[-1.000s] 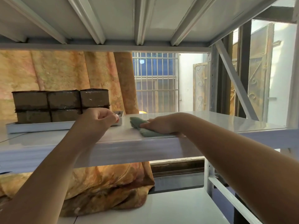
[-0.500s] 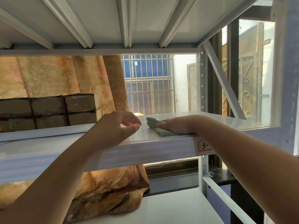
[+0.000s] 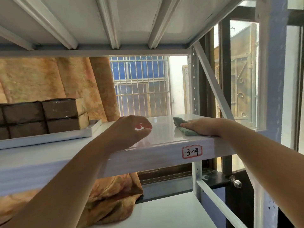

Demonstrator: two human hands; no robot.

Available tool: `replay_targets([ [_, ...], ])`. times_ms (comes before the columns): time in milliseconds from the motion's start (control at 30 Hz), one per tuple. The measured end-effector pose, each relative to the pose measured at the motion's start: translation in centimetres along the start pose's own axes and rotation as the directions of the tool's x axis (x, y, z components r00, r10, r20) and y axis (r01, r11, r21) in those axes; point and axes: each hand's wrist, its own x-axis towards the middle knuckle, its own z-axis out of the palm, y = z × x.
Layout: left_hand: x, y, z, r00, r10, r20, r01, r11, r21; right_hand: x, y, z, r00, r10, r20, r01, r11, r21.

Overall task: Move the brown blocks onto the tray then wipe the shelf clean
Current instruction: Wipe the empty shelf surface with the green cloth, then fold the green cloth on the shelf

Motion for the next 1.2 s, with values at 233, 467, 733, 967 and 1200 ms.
replay_targets([
  [233, -0.4, 0.3, 1.0, 0.995, 0.024, -0.095, -0.010, 0.988, 0.155, -1.7, -1.2, 0.4, 0.994, -0.105, 0.037, 0.107, 0.992, -0.067],
  [467, -0.5, 0.6, 0.8, 0.991, -0.032, -0.129, 0.052, 0.987, 0.153, -5.0, -6.9, 2.9, 0.913, -0.408, -0.007, 0.398, 0.895, -0.199],
  [733, -0.7, 0.1, 0.5, 0.951, -0.194, -0.241, 0.203, 0.979, 0.011, -4.1, -9.1, 3.4, 0.871, -0.474, -0.128, 0.452, 0.876, -0.171],
  [967, -0.8, 0.3, 0.0, 0.939, -0.245, -0.241, 0.224, 0.968, -0.111, -3.8, -10.8, 0.6, 0.805, -0.496, -0.325, 0.495, 0.864, -0.090],
  [1200, -0.6, -0.5, -0.5, 0.929, -0.326, -0.177, 0.276, 0.926, -0.255, -3.6, -13.7, -2.7, 0.671, -0.426, -0.607, 0.527, 0.850, -0.014],
])
